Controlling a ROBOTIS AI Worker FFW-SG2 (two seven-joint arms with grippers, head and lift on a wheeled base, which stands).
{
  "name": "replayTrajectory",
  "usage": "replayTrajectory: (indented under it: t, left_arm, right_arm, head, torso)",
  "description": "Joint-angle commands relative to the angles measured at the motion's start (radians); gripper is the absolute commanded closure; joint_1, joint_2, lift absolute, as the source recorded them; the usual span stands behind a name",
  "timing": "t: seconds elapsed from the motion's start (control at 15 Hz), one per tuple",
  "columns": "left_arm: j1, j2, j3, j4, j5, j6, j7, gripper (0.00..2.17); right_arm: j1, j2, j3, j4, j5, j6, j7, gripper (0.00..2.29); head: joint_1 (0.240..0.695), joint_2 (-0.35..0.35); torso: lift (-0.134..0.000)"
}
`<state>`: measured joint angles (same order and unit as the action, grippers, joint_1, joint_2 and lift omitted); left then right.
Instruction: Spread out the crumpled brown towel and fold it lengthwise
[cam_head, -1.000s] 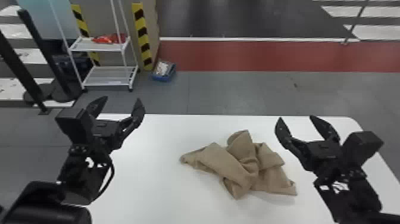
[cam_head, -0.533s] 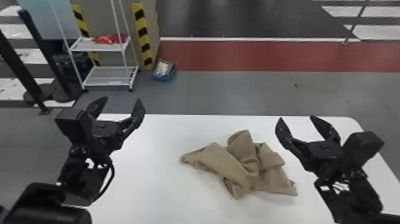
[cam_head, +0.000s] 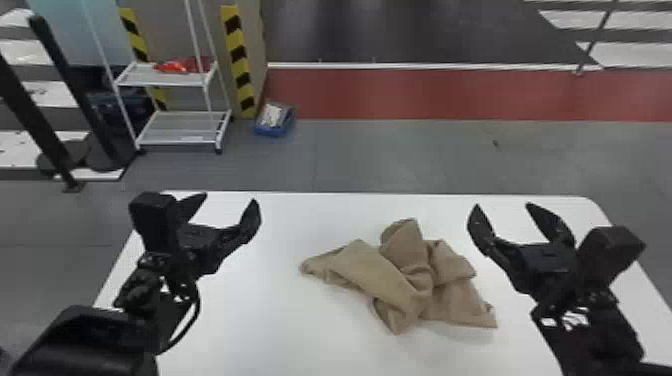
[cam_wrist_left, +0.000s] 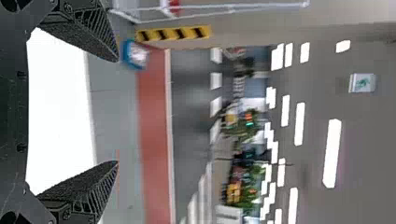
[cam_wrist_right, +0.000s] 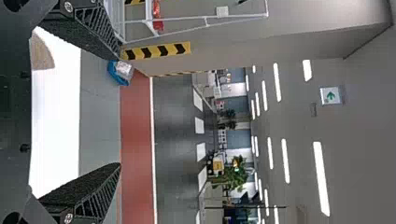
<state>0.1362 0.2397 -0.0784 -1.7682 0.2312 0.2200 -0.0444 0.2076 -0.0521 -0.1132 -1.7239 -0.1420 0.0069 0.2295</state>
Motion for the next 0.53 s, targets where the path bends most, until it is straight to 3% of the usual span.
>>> replayTrajectory:
  t: [0.0, 0.47]
  left_arm:
    - [0.0, 0.003, -0.057, 0.064, -0.006, -0.037, -0.002, 0.12]
    - [-0.015, 0.01, -0.222, 0.173, -0.02, -0.067, -0.014, 0.12]
  right_arm:
    - [0.007, -0.002, -0.037, 0.05, 0.027, -0.008, 0.001, 0.08]
    - [0.095, -0.006, -0.154, 0.159, 0.081, -0.069, 0.025, 0.19]
  head:
    - [0.695, -0.021]
    - [0.695, -0.197]
  torso:
    - [0.0]
    - [0.0]
